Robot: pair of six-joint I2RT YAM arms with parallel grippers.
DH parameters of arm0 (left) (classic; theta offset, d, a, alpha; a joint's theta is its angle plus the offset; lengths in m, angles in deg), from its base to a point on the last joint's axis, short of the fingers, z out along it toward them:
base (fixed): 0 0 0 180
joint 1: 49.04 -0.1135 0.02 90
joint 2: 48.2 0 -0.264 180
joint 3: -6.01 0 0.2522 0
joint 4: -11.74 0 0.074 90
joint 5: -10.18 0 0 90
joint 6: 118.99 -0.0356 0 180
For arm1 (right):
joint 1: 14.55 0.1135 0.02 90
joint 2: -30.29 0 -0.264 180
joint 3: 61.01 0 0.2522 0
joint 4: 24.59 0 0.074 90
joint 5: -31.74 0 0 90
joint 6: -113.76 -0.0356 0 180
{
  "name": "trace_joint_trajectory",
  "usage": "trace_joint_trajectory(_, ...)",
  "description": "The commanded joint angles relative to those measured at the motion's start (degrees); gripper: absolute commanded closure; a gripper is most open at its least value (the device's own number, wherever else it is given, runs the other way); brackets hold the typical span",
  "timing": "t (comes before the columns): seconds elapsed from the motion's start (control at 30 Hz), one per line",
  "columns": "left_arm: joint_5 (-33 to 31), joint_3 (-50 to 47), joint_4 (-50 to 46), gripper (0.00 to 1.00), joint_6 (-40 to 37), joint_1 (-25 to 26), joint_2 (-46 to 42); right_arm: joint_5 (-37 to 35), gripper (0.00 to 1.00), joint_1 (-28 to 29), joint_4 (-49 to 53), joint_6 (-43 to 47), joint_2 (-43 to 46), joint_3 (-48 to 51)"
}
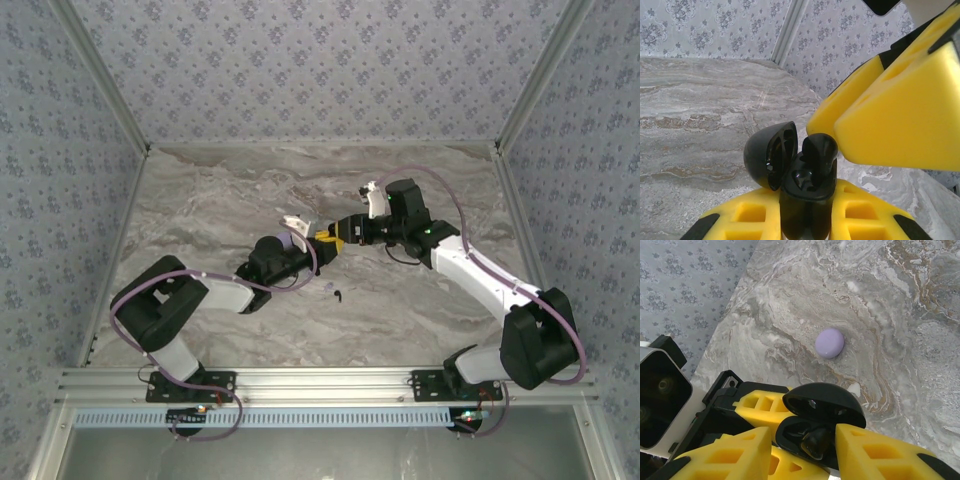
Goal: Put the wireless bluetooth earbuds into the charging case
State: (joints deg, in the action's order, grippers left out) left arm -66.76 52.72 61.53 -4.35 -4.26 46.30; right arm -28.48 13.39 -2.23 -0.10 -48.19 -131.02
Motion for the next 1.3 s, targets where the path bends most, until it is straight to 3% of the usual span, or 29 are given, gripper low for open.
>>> trace_joint_trajectory(0.0, 1.09, 0.41, 0.25, 0.85, -1.85, 0.32, -2.69, -0.74, 0.59, 0.54, 2.94, 1.82, 0.72, -2.14)
trace_joint_trajectory(0.43, 0.05, 0.01, -4.06, 0.85, -4.46, 0.31, -4.80, -6.25, 0.46, 2.62, 8.23, 4.48, 1.28, -5.46)
trace_joint_trajectory(0.63, -1.51, 0.03, -6.75, 0.85, -5.17, 0.31, -6.03, -9.19, 0.45, 3.51, 9.94, 5.38, 1.65, -6.02)
trace_joint_trajectory(1.27, -1.37, -1.32, -6.44, 0.85, -5.65, 0.34, -7.77, -12.73, 0.64, 3.77, 11.69, 5.71, 1.14, -5.97)
